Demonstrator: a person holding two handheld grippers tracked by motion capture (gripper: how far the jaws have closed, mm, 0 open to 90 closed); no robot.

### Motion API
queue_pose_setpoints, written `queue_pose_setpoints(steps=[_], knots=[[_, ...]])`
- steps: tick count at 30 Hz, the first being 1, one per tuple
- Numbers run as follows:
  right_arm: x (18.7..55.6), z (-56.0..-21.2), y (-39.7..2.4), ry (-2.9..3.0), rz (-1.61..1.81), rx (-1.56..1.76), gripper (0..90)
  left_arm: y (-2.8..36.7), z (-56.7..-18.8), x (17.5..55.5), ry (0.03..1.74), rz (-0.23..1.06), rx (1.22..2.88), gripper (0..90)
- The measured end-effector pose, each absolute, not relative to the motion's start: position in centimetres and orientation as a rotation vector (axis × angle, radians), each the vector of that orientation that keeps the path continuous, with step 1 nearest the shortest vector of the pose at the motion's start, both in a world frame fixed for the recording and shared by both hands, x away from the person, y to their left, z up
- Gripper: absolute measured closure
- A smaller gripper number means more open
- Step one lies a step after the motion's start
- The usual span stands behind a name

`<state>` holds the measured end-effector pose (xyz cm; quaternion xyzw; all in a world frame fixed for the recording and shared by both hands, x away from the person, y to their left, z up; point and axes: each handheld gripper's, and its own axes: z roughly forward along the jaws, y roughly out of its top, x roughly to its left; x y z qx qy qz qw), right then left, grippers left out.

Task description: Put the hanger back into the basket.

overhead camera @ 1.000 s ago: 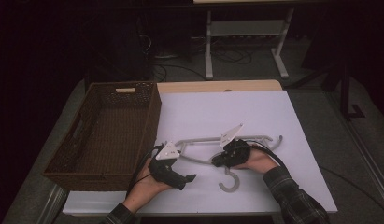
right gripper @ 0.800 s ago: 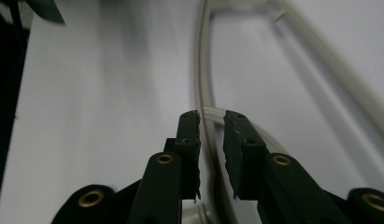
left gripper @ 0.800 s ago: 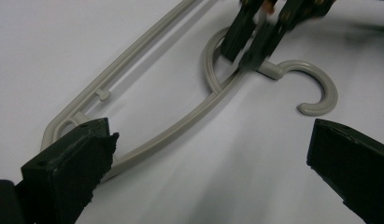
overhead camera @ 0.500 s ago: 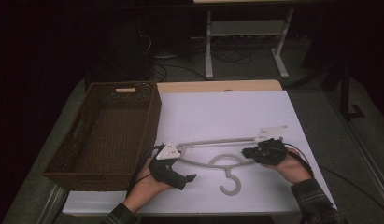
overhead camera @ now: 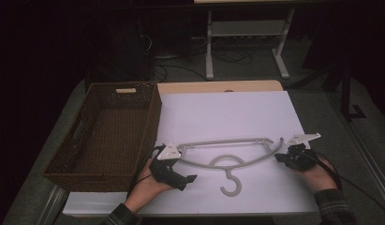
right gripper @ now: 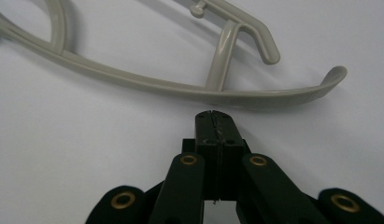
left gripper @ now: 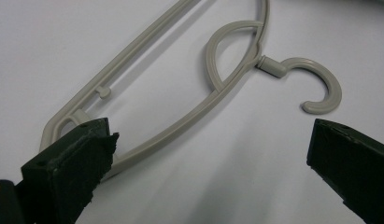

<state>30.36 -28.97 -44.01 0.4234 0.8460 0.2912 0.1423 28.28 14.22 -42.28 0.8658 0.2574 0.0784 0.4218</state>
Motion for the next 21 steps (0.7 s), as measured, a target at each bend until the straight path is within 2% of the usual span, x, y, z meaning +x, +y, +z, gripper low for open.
queue_pose_setpoints(steps=[11, 21], knots=[[32.1, -44.6, -28.8, 2.404, 0.802, 1.258, 89.9, 14.2, -42.4, 28.4, 0.644, 0.193, 2.172, 0.1], [36.7, -44.7, -28.1, 2.329, 0.810, 1.356, 89.9, 14.1, -42.5, 28.4, 0.644, 0.188, 2.173, 0.1]])
